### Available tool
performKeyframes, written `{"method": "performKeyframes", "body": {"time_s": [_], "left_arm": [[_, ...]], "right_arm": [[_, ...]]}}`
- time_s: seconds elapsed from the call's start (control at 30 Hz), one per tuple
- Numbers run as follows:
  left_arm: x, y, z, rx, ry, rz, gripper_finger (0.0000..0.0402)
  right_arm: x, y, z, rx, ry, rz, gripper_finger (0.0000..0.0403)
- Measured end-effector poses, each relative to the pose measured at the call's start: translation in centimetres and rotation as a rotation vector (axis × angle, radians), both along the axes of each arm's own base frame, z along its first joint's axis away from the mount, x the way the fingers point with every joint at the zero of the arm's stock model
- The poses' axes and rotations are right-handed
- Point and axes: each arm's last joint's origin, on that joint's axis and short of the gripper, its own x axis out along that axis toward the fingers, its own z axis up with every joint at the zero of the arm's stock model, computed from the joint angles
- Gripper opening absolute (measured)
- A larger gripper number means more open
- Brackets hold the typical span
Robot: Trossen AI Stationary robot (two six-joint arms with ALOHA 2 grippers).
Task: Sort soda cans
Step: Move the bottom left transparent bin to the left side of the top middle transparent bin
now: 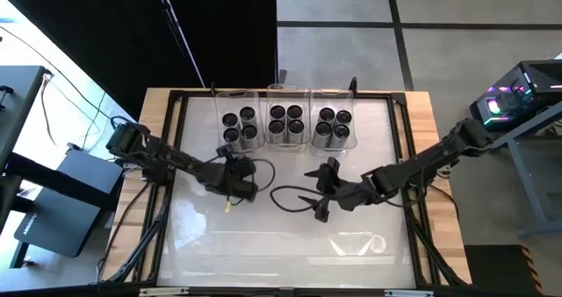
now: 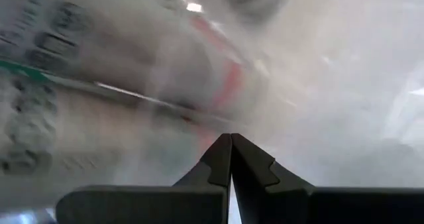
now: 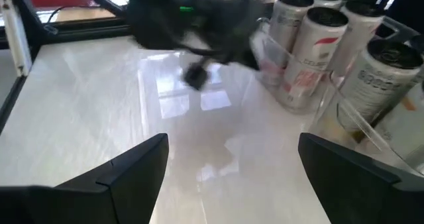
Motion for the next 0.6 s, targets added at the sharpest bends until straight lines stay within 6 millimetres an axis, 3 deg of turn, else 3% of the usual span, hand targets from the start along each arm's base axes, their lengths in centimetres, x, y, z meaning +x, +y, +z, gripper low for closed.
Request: {"method": "performKeyframes", "body": {"time_s": [0.17,0.3,0.4,0.6], "left_arm": [[-1.8,-3.3,1.0,-0.088,-0.066,-0.013,0.0],[-4.6,-4.6,2.2,-0.152,-0.122,0.128,0.0],[-6.7,-3.5,2.3,-0.168,-0.101,0.308,0.0],[-10.4,0.4,-0.6,-0.211,-0.173,0.514,0.0]], "right_arm": [[-0.2,0.6,-0.1,-0.007,-0.023,-0.054,0.0334],[-0.7,1.4,0.0,-0.03,-0.032,-0.045,0.0334],[-1.0,2.0,0.1,-0.038,-0.035,-0.031,0.0334],[-1.4,3.0,0.4,-0.09,-0.074,-0.023,0.0334]]}}
